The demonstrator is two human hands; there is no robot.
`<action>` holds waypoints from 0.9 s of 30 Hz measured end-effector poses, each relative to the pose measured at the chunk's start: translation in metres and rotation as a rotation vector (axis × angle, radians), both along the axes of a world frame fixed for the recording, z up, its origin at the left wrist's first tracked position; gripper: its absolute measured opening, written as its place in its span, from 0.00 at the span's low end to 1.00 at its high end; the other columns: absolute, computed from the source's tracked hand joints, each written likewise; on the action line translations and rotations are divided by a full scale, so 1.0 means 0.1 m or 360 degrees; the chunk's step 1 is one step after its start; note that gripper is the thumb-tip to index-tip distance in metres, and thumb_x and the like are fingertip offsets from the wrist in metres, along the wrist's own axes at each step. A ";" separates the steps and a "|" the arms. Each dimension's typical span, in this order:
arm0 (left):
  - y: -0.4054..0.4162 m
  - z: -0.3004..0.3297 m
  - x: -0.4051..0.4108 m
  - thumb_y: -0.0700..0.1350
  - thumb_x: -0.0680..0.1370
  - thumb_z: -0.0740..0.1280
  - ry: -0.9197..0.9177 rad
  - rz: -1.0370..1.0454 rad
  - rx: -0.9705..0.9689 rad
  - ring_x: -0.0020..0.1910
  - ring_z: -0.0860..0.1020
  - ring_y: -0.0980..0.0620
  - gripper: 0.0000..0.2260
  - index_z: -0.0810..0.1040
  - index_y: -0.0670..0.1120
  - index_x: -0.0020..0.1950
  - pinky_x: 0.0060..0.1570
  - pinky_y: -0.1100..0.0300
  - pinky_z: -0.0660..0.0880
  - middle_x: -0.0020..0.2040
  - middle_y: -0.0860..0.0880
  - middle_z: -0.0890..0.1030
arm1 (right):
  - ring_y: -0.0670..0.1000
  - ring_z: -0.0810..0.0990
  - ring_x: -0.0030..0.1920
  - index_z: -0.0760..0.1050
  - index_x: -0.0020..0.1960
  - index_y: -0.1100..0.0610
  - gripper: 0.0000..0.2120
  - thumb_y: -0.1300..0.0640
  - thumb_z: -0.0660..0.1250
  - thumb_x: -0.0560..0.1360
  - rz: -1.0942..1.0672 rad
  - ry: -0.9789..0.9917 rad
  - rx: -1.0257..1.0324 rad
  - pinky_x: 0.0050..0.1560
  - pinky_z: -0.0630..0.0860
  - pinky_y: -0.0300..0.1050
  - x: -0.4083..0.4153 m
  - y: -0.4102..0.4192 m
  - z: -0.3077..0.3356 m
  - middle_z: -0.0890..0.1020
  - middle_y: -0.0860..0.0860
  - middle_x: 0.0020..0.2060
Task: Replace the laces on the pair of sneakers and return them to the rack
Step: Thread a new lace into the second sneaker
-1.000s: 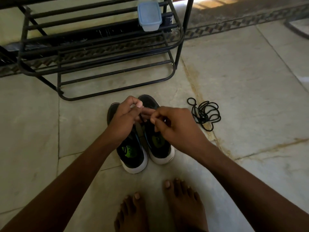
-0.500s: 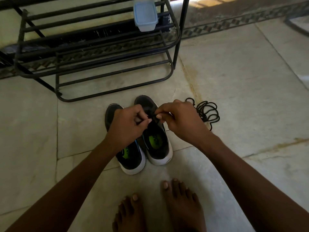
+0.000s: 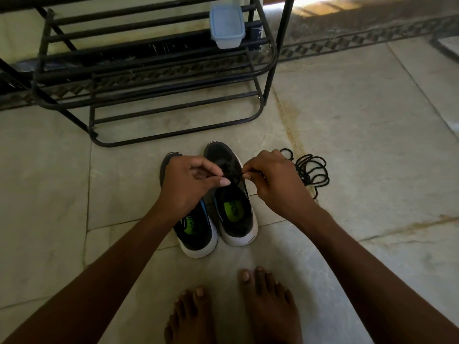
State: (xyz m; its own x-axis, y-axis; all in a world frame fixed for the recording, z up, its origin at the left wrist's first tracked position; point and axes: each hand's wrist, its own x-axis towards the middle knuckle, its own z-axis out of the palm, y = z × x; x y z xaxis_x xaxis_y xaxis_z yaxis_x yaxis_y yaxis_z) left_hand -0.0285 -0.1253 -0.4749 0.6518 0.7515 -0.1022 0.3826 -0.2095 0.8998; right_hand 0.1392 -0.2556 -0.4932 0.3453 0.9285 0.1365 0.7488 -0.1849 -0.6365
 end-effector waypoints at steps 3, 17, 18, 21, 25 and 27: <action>-0.04 0.07 -0.05 0.37 0.73 0.78 -0.0135 0.0068 0.0108 0.38 0.86 0.51 0.05 0.83 0.42 0.45 0.43 0.59 0.82 0.39 0.49 0.86 | 0.52 0.70 0.47 0.82 0.49 0.57 0.04 0.63 0.69 0.78 -0.0047 -0.0063 0.0020 0.42 0.70 0.46 0.01 -0.01 -0.04 0.76 0.51 0.43; 0.02 -0.25 -0.50 0.40 0.79 0.72 0.0368 -0.0034 0.0806 0.34 0.71 0.60 0.05 0.86 0.41 0.45 0.36 0.69 0.65 0.38 0.52 0.73 | 0.57 0.71 0.49 0.81 0.41 0.58 0.06 0.65 0.68 0.67 -0.0344 -0.0601 -0.0125 0.44 0.69 0.53 0.12 -0.20 -0.12 0.77 0.51 0.49; 0.01 -0.30 -0.53 0.41 0.80 0.71 0.0381 -0.0009 0.0844 0.34 0.70 0.59 0.06 0.86 0.41 0.45 0.36 0.69 0.65 0.39 0.52 0.72 | 0.57 0.72 0.50 0.80 0.40 0.58 0.05 0.64 0.67 0.66 -0.0394 -0.0618 -0.0155 0.45 0.68 0.52 0.14 -0.22 -0.13 0.77 0.51 0.49; -0.01 -0.42 -0.64 0.48 0.83 0.65 0.0538 0.0066 0.1041 0.37 0.68 0.56 0.13 0.83 0.42 0.45 0.34 0.68 0.62 0.43 0.51 0.69 | 0.57 0.74 0.51 0.80 0.39 0.58 0.09 0.62 0.62 0.63 -0.0495 -0.0679 -0.0220 0.48 0.64 0.52 0.15 -0.24 -0.15 0.77 0.49 0.48; 0.03 -0.49 -0.74 0.53 0.82 0.64 0.0675 0.0132 0.1397 0.44 0.70 0.47 0.16 0.83 0.44 0.43 0.37 0.55 0.67 0.50 0.46 0.75 | 0.57 0.73 0.50 0.80 0.38 0.59 0.11 0.61 0.60 0.62 -0.0581 -0.0792 -0.0299 0.47 0.62 0.51 0.16 -0.24 -0.16 0.77 0.49 0.47; 0.07 -0.53 -0.77 0.52 0.82 0.65 0.0718 0.0152 0.1462 0.46 0.72 0.44 0.14 0.84 0.45 0.45 0.41 0.52 0.66 0.53 0.45 0.77 | 0.58 0.73 0.50 0.80 0.39 0.60 0.12 0.60 0.59 0.62 -0.0607 -0.0818 -0.0350 0.47 0.64 0.52 0.16 -0.24 -0.17 0.77 0.50 0.47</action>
State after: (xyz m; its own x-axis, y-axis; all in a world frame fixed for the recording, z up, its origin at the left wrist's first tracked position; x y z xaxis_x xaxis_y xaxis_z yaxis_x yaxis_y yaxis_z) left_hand -0.1052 -0.1186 -0.5276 0.6287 0.7098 0.3177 0.6964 -0.6957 0.1761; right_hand 0.1556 -0.2797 -0.5101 0.5963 0.7793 0.1928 0.8028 -0.5809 -0.1345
